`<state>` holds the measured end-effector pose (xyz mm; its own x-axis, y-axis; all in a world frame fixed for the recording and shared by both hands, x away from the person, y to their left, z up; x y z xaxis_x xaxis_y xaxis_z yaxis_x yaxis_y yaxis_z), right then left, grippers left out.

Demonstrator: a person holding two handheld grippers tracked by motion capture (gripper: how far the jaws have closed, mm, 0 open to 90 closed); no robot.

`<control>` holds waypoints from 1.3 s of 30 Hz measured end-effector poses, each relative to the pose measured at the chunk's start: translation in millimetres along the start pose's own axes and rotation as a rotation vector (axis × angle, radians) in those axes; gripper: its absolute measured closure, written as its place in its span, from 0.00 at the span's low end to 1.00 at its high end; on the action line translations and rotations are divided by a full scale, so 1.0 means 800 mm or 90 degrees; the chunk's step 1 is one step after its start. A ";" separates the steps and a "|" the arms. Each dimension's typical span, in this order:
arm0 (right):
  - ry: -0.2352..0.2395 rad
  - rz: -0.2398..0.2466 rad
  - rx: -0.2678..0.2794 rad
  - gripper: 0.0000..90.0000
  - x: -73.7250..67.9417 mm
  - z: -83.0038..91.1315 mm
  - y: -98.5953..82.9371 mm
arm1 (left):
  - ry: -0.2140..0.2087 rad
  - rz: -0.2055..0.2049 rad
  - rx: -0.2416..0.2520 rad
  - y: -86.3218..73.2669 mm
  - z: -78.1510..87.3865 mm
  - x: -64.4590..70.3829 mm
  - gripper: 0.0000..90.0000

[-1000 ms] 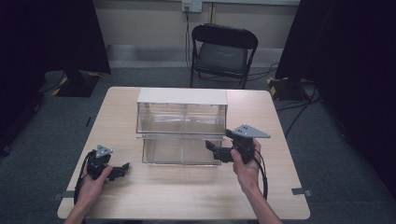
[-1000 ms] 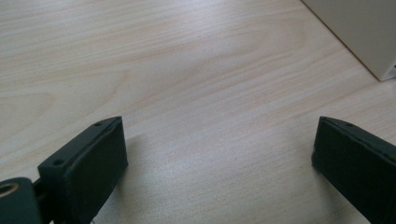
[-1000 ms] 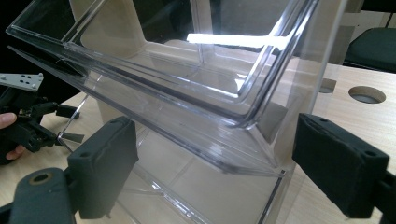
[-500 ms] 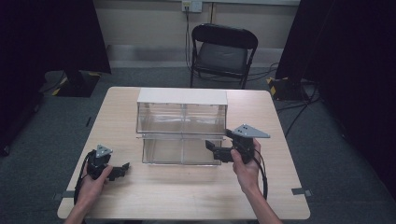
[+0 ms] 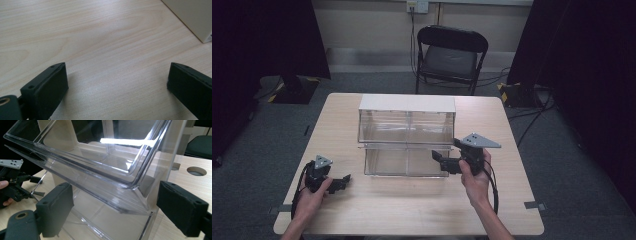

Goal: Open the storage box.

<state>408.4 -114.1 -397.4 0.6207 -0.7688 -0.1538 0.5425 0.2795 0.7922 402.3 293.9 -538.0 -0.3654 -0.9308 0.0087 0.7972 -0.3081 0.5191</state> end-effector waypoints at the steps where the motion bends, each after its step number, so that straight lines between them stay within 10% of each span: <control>1: 0.000 0.000 0.000 0.15 0.000 0.000 0.000 | 0.000 0.000 0.000 0.000 0.000 0.000 0.03; 39: 0.008 -0.007 -0.013 0.14 0.001 -0.001 0.002 | -0.001 0.000 0.000 0.000 0.000 0.000 0.03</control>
<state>410.1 -114.1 -397.0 0.6216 -0.7645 -0.1708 0.5609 0.2822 0.7783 402.3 293.9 -538.0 -0.3662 -0.9305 0.0096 0.7970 -0.3083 0.5193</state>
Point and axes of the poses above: each handheld gripper's, and its own axes: z roughly backward along the jaws, y roughly out of its top, x roughly to its right, the point moved 5 cm from there along -z, roughly forward along the jaws, and after that the axes turned 15 degrees about -x, right-handed, at the moved point
